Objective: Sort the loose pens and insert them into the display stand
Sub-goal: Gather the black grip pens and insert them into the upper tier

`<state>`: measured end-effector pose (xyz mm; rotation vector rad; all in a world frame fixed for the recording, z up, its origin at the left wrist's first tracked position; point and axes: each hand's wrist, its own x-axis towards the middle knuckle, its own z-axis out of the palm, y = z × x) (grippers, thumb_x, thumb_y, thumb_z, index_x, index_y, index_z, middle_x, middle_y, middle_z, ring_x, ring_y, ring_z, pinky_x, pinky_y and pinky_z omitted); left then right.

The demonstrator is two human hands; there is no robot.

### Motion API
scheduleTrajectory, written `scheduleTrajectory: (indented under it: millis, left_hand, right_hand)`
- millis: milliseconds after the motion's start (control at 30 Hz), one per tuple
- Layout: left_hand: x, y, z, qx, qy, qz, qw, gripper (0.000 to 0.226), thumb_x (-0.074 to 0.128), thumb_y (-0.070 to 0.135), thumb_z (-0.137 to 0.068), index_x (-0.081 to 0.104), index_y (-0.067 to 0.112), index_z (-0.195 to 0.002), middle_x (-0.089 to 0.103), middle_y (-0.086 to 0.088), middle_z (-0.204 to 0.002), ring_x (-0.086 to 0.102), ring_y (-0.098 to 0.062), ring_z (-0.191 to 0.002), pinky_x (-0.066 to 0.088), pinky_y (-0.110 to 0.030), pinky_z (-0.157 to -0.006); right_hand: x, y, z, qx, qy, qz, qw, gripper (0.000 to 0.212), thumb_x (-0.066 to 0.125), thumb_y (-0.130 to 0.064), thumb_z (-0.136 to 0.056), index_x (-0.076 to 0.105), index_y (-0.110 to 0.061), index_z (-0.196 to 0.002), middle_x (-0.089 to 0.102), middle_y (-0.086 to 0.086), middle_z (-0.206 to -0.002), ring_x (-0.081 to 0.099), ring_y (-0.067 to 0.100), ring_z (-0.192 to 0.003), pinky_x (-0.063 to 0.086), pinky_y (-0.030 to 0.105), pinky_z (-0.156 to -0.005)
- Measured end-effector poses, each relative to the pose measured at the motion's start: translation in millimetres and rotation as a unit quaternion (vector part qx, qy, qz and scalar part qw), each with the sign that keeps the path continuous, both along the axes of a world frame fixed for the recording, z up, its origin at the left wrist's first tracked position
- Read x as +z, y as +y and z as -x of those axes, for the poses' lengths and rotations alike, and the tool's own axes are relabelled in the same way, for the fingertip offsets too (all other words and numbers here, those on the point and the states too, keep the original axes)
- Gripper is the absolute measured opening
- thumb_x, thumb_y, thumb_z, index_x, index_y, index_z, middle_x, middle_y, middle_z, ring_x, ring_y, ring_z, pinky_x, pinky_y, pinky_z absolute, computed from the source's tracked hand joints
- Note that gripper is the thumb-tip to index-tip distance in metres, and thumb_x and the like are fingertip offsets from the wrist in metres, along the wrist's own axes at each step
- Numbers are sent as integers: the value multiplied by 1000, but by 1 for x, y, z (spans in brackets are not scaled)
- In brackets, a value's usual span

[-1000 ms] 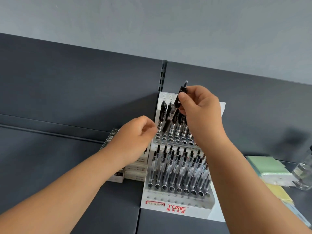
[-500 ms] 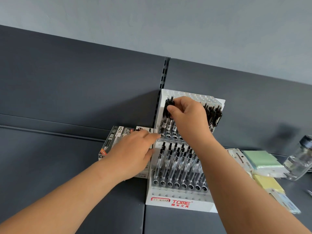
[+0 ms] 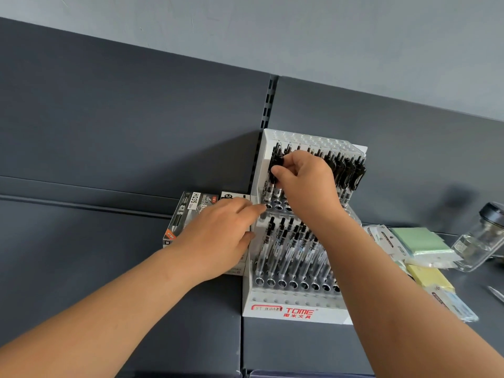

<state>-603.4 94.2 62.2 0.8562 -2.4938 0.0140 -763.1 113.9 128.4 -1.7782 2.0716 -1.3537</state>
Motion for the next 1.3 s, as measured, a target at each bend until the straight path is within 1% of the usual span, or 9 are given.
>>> scheduleTrajectory:
  millis: [133,200,267,367,433,567,767,1000,1300]
  left_hand:
    - [0,8,1,17,-2,-6,1000,53,51,25,-95,34,24,-146,45,5,-139,40,-17,-128,34,-31,-106]
    - [2,12,1,29,0,-7,1000,53,51,25,-95,35,25,-145,45,6,-139,40,-16,-129,35,-32,-105]
    - [5,15,0,48,4,-7,999,51,52,26,-95,37,24,-144,46,6,-138,40,-16,-128,36,-33,-105]
    - [10,24,-6,83,1,-11,997,50,50,29,-96,38,23,-144,44,6,-140,40,-15,-129,33,-29,-106]
    - [13,30,-13,120,0,-15,993,50,48,33,-97,36,25,-145,41,8,-143,37,-13,-131,30,-26,-106]
    - [23,50,-37,208,-3,-15,978,50,47,37,-96,35,28,-144,39,9,-142,37,-13,-130,32,-27,-104]
    - [33,96,-93,353,-28,-7,935,52,42,43,-98,31,26,-146,35,7,-147,33,-14,-133,30,-27,-104]
    - [36,146,-152,471,-31,-10,882,56,42,46,-96,33,22,-146,37,2,-146,35,-18,-133,32,-32,-107]
    - [35,177,-262,534,-21,-8,845,59,43,47,-95,32,18,-146,38,-1,-145,36,-20,-133,32,-35,-109]
  right_hand:
    - [-1,1,1,12,-17,2,1000,12,58,-26,-93,63,-15,-93,68,5,-74,53,12,-53,49,30,-53]
    - [0,5,2,9,-28,12,999,14,59,-28,-92,62,-15,-95,66,-2,-74,53,8,-55,46,26,-54]
    - [1,11,3,-4,-60,63,996,12,59,-29,-92,60,-18,-96,62,-8,-75,55,5,-60,45,23,-59]
    - [4,22,-2,13,-92,136,986,4,58,-27,-93,57,-23,-92,61,-8,-80,59,9,-72,50,30,-69]
    - [4,26,-8,50,-72,144,986,3,57,-25,-92,58,-24,-95,63,-6,-88,60,12,-81,50,30,-75]
    - [6,30,-31,138,17,138,981,20,55,-24,-93,60,-18,-112,58,-11,-103,53,3,-92,40,19,-80]
    - [-9,32,-80,265,116,85,953,30,56,-25,-93,56,-15,-121,56,-1,-121,52,19,-106,37,25,-82]
    - [-20,45,-137,336,193,37,921,49,55,-37,-93,44,-19,-137,43,-1,-142,40,24,-126,36,36,-101]
    - [-31,57,-240,367,233,30,900,58,49,-45,-94,36,-18,-144,30,3,-152,27,24,-138,27,37,-112]
